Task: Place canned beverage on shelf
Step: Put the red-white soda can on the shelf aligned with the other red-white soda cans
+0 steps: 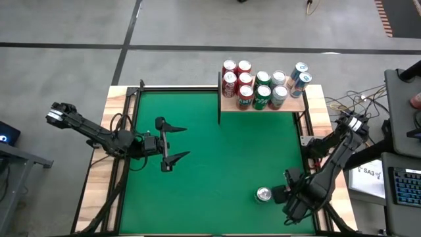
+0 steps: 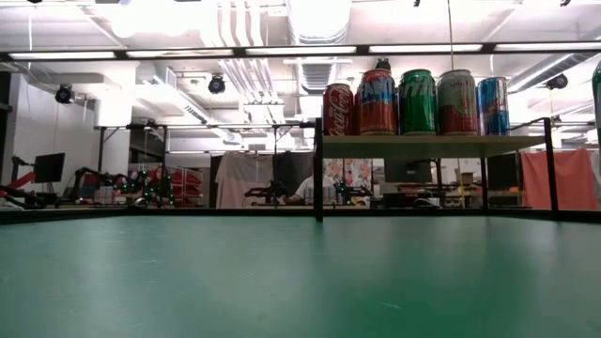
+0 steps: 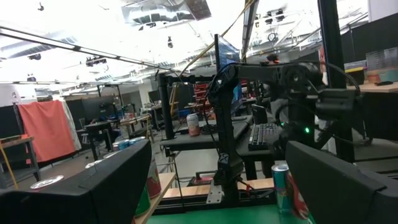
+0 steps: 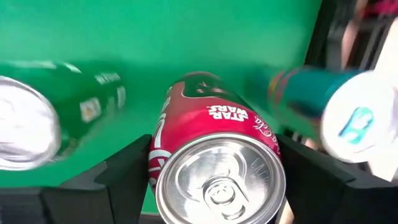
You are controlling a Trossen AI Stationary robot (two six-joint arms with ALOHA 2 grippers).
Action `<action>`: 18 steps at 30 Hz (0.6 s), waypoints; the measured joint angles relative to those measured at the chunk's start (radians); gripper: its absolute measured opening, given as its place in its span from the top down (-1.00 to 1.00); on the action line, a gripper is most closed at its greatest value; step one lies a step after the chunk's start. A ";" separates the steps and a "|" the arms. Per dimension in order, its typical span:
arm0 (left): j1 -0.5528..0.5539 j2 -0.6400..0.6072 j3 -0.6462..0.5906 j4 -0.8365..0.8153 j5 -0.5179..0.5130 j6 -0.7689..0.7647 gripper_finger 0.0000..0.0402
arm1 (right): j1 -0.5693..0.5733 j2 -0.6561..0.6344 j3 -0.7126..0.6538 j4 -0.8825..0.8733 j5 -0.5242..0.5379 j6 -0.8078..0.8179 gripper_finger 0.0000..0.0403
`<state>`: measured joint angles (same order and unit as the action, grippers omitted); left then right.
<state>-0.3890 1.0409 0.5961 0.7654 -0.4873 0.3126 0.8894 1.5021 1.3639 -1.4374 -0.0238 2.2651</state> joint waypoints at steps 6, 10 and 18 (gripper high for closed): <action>0.000 0.000 0.000 0.000 0.000 0.000 -0.77 | -0.013 -0.007 0.098 -0.139 0.142 -0.047 -0.41; 0.000 0.002 0.000 0.000 0.000 0.000 -0.77 | -0.050 -0.027 0.125 -0.133 0.318 -0.117 -0.41; -0.001 0.040 0.019 0.002 0.137 0.000 -0.77 | -0.207 -0.036 0.194 -0.132 0.539 -0.429 -0.41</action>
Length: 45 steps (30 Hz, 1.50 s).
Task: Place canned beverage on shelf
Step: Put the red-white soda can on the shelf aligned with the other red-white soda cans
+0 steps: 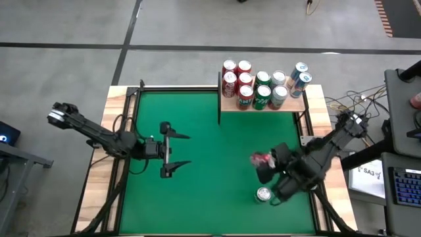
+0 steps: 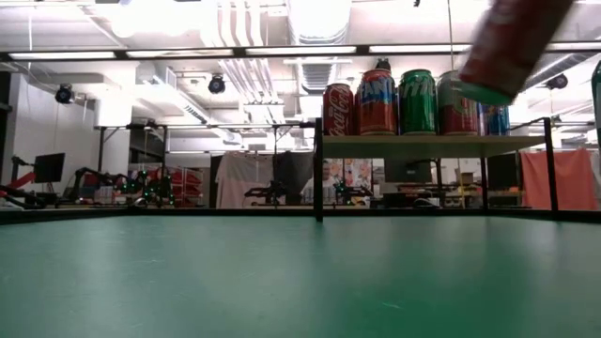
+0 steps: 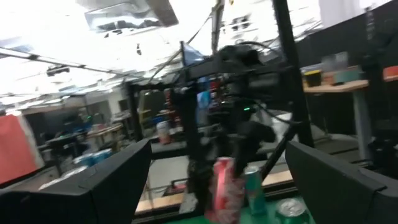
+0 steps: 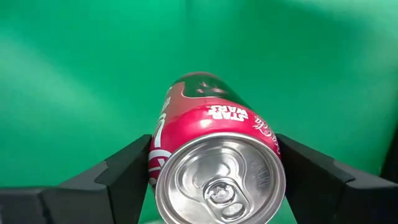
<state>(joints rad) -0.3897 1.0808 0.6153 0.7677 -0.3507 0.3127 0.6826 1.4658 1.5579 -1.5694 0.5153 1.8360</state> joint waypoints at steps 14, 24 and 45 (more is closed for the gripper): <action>0.005 0.314 0.273 -0.298 -0.028 0.106 -0.77 | -0.302 0.009 0.079 0.340 -0.016 -0.686 -0.41; 0.062 0.530 0.452 -0.438 -0.215 0.094 -0.77 | -0.347 0.015 0.073 0.463 -0.008 -0.843 -0.41; 0.137 0.630 0.510 -0.476 -0.271 0.020 -0.69 | -0.345 0.032 0.072 0.533 0.003 -0.887 -0.41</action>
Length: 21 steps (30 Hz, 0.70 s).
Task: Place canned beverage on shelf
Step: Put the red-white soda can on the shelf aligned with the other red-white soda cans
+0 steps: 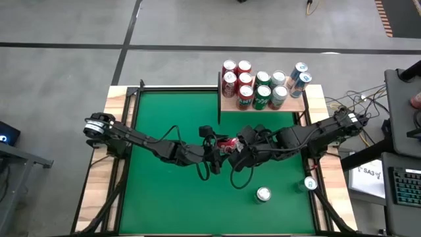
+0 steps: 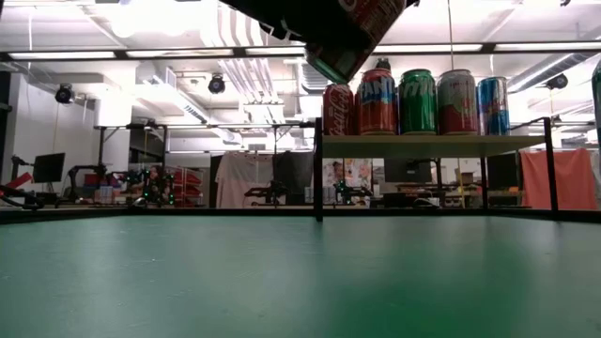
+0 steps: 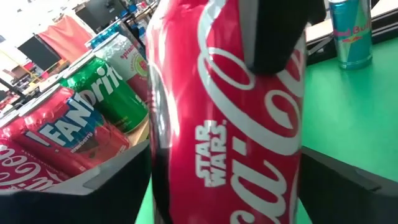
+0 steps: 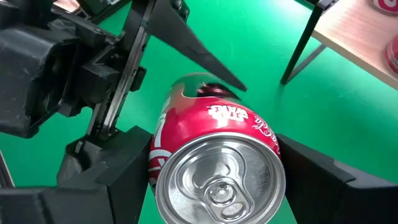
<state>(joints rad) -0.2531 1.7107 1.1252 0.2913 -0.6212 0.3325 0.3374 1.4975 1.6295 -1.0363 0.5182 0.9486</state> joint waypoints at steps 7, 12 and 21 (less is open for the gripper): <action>0.002 0.000 0.004 0.000 -0.004 0.000 -0.41 | 0.000 0.000 0.000 0.004 0.002 -0.027 -0.41; 0.002 0.000 0.002 0.020 -0.010 -0.001 -0.41 | 0.000 -0.002 0.016 0.002 0.002 -0.060 -0.73; 0.001 -0.022 -0.076 0.190 -0.017 0.050 -0.41 | 0.000 -0.006 0.200 0.006 0.038 -0.276 -0.86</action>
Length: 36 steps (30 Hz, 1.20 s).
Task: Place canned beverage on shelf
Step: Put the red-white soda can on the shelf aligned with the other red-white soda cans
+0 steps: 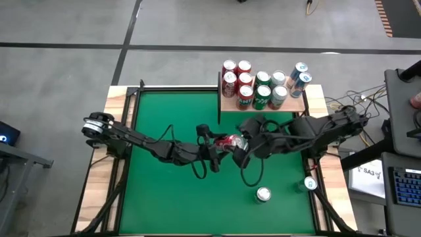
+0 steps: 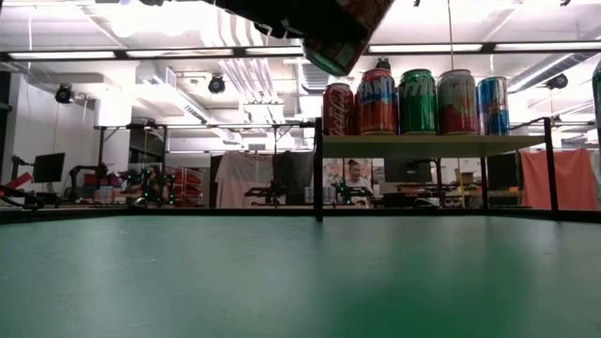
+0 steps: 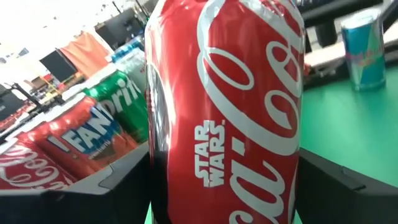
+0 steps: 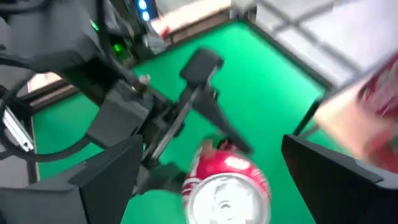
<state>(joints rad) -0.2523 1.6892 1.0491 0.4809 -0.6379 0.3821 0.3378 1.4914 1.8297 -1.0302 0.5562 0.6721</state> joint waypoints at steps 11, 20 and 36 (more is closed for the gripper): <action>-0.005 -0.172 -0.237 0.348 0.066 0.024 -0.41 | 0.029 -0.001 0.094 0.024 0.125 -0.347 -0.86; -0.006 -0.382 -0.446 0.544 0.072 0.020 -0.41 | 0.050 0.005 -0.086 0.251 0.163 -0.508 -0.87; -0.006 -0.336 -0.449 0.643 0.070 0.017 -0.41 | -0.083 0.045 -0.253 0.835 0.033 -0.748 -0.87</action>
<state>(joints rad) -0.2581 1.3537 0.6001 1.1242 -0.5678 0.3992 0.2547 1.5367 1.5768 -0.1951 0.5896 -0.0764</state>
